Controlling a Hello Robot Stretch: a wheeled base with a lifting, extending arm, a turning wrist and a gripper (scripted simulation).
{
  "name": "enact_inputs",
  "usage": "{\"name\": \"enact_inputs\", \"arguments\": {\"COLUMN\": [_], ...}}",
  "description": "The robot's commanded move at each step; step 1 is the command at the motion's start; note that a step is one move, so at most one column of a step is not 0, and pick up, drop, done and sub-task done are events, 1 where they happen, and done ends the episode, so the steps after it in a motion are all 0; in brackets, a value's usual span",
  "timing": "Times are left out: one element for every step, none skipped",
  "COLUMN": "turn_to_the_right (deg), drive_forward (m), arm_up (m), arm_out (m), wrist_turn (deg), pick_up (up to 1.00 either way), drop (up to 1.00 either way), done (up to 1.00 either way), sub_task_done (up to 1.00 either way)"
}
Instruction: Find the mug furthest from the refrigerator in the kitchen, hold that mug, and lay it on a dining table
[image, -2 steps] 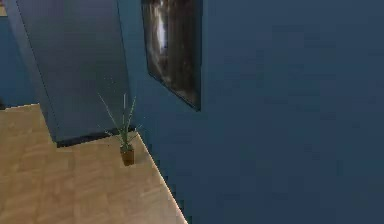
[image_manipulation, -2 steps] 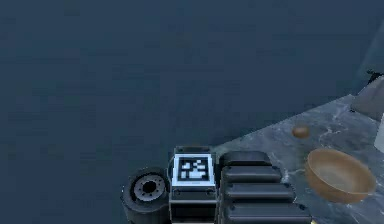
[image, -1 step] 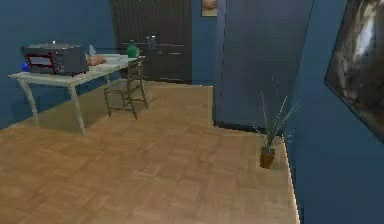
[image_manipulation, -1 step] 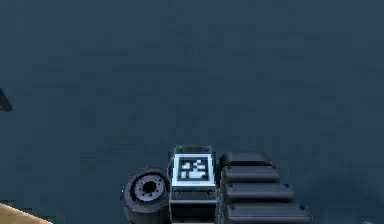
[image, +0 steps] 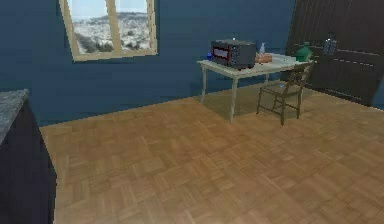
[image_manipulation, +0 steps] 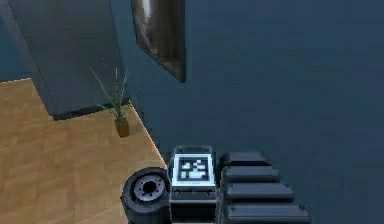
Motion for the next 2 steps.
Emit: {"name": "enact_inputs", "arguments": {"turn_to_the_right": [-6.0, 0.0], "drive_forward": [0.00, 0.30], "arm_up": [0.00, 0.00], "arm_out": [0.00, 0.00], "wrist_turn": [0.0, 0.0], "pick_up": [0.00, 0.00], "drop": [0.00, 0.00], "done": [0.00, 0.00], "sub_task_done": [0.00, 0.00]}}
